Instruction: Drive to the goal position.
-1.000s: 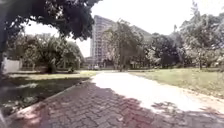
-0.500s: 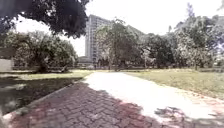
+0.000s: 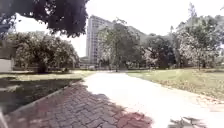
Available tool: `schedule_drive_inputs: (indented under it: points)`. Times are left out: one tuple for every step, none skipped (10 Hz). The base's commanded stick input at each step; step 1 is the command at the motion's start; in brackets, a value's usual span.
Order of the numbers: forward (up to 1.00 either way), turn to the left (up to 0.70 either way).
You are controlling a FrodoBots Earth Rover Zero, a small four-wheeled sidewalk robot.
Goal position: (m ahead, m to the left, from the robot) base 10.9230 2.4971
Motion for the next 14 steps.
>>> schedule_drive_inputs:
  points:
    - [0.70,0.00]
    - [0.70,0.00]
    - [0.70,0.00]
    - [0.70,0.00]
    - [0.70,0.00]
    - [0.70,0.00]
    - [0.70,0.00]
    - [0.70,0.00]
    - [0.70,0.00]
    - [0.70,0.00]
    - [0.70,0.00]
    - [0.70,0.00]
    - [0.70,0.00]
    - [0.70,0.00]
